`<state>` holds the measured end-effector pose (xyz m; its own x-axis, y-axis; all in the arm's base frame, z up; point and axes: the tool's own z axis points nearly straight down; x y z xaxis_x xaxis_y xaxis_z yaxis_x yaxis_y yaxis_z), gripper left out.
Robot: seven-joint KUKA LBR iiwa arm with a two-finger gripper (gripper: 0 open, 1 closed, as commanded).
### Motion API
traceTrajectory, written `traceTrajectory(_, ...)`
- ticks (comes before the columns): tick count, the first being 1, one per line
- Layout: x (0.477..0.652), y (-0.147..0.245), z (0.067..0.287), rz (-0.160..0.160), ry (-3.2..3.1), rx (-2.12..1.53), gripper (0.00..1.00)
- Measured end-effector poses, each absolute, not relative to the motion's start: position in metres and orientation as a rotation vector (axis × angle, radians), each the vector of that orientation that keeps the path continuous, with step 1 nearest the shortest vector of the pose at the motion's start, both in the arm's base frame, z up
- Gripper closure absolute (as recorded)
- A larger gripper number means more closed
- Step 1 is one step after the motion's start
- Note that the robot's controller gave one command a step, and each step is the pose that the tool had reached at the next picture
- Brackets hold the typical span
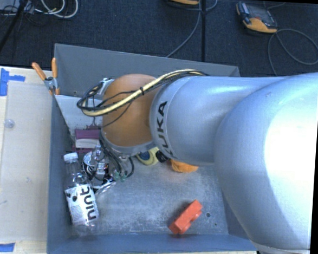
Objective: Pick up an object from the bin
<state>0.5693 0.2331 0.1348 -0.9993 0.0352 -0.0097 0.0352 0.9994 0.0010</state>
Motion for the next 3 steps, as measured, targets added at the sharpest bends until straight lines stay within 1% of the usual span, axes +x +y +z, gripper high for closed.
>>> traceTrajectory(1,0.566,0.229,0.136,-0.018,3.160,0.072,1.00)
traceTrajectory(2,0.569,0.233,0.237,0.002,3.130,0.096,1.00)
traceTrajectory(3,0.569,0.233,0.237,0.002,3.130,0.097,1.00)
